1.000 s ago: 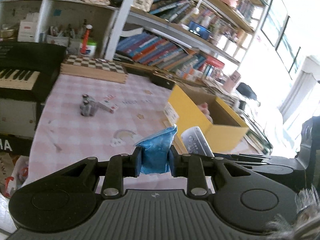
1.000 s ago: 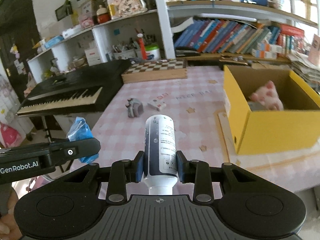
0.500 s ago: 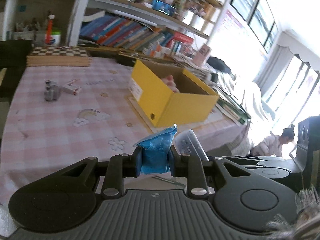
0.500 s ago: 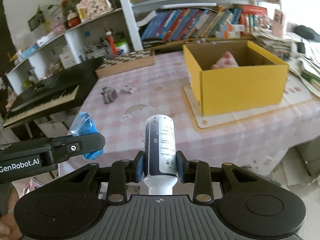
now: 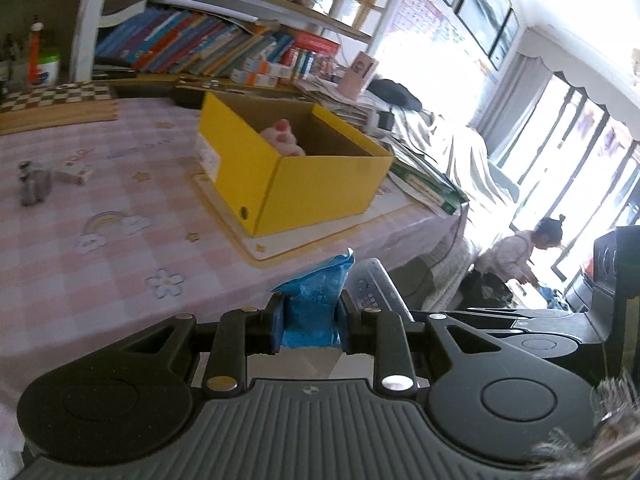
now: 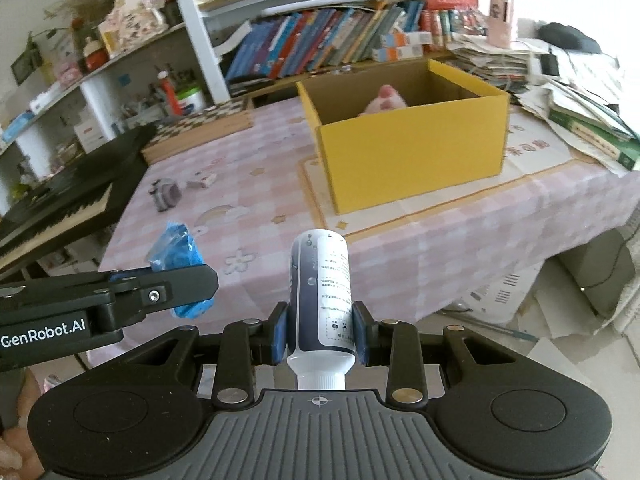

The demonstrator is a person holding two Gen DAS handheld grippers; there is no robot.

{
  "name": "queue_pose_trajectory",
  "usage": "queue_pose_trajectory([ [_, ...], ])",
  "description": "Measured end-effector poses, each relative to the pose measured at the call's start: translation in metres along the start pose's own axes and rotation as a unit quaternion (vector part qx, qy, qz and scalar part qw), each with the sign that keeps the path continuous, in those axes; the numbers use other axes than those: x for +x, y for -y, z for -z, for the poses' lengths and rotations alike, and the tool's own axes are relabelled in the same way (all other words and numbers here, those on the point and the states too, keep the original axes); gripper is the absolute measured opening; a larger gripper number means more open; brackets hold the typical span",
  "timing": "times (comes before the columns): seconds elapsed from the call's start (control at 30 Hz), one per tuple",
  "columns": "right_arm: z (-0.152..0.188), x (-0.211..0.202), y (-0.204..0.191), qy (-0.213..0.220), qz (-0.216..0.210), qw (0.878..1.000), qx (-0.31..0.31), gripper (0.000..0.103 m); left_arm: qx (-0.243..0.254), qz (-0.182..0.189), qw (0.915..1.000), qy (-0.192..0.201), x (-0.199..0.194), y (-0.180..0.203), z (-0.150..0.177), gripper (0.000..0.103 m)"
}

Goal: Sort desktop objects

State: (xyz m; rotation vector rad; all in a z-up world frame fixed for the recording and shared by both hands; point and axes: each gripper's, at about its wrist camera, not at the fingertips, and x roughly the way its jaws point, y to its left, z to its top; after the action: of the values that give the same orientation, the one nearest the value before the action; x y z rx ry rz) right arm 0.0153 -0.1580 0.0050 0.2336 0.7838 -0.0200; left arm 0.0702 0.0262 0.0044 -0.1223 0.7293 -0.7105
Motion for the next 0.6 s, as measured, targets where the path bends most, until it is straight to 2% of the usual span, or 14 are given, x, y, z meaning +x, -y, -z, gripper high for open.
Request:
queue_pose_trajectory([
  [0.2,-0.009,0.000,0.021,0.002,0.013,1.000,0.010,0.033,0.016,0.019,0.9997,-0.008,0.022,0.017,-0.011,0.024],
  [0.6,-0.032,0.013,0.060,-0.006,0.018,1.000,0.016,0.033,0.020,0.023,0.9993,-0.019,0.063,0.039,-0.031,0.024],
])
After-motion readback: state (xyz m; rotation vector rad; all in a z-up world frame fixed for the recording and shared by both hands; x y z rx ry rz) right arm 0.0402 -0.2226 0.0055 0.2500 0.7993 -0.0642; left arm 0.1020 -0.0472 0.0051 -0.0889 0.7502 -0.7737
